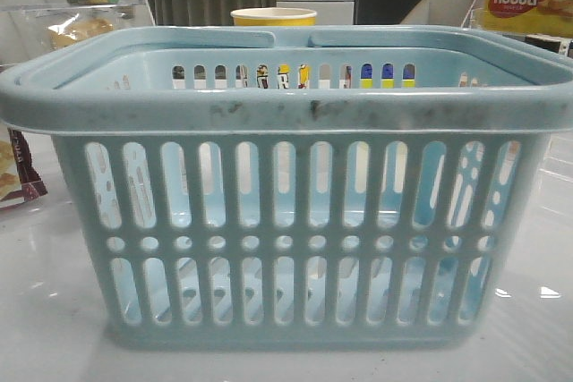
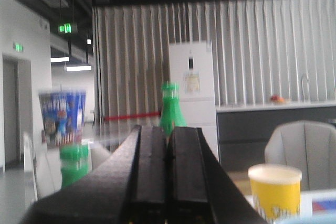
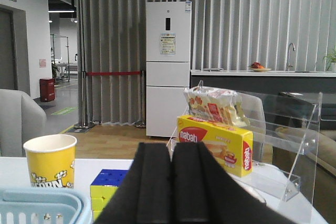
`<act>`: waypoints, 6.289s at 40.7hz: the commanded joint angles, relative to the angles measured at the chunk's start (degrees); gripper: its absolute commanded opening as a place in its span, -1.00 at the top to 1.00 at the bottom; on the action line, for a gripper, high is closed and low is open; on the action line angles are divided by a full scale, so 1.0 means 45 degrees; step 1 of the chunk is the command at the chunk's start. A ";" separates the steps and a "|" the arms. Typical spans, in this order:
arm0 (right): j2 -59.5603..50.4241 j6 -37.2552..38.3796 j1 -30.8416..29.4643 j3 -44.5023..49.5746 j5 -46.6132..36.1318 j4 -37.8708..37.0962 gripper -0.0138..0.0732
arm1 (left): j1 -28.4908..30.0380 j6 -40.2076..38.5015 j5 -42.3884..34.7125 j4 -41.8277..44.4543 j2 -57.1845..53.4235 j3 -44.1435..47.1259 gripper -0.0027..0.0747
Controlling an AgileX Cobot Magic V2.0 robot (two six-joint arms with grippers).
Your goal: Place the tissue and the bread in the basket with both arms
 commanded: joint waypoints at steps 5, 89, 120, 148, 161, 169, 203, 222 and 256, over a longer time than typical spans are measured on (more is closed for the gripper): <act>0.2470 -0.0039 -0.0037 -0.3438 0.1731 0.0070 0.55 | -0.0029 0.0018 0.1709 -0.0065 0.2025 -0.3788 0.69; 2.0418 -0.1269 -0.3226 -1.4904 0.8598 -0.1496 -0.76 | -0.0029 -0.0116 0.6700 -0.0673 0.8740 -0.5249 -0.63; 2.2773 -0.1331 -0.3226 -1.5882 0.7875 -0.2077 -0.75 | -0.0029 -0.0116 0.6700 -0.0673 0.8740 -0.5249 -0.63; 2.2792 -0.1331 -0.3226 -1.5882 0.7560 -0.1816 0.28 | -0.0029 -0.0116 0.6700 -0.0673 0.8740 -0.5249 -0.62; 2.0940 -0.1331 -0.3199 -1.5882 0.7876 -0.0691 0.31 | -0.0029 -0.0116 0.6700 -0.0673 0.8740 -0.5249 -0.62; 1.8962 -0.1344 -0.2395 -1.5882 0.8200 0.0390 0.31 | -0.0029 -0.0116 0.6700 -0.0673 0.8740 -0.5249 -0.62; 1.6132 -0.2397 0.7259 -0.9979 0.5880 0.3054 0.30 | -0.0029 -0.0116 0.6682 -0.0673 0.8740 -0.5249 -0.62; 1.6642 -0.2397 0.7304 -0.9784 0.5251 0.3099 -0.66 | -0.0029 -0.0116 0.6678 -0.0820 0.8740 -0.5249 -0.62; 1.1719 -0.2397 0.7304 -0.8587 0.6758 0.2848 -0.66 | -0.0029 -0.0043 0.6713 -0.2890 1.7877 -1.2242 -0.69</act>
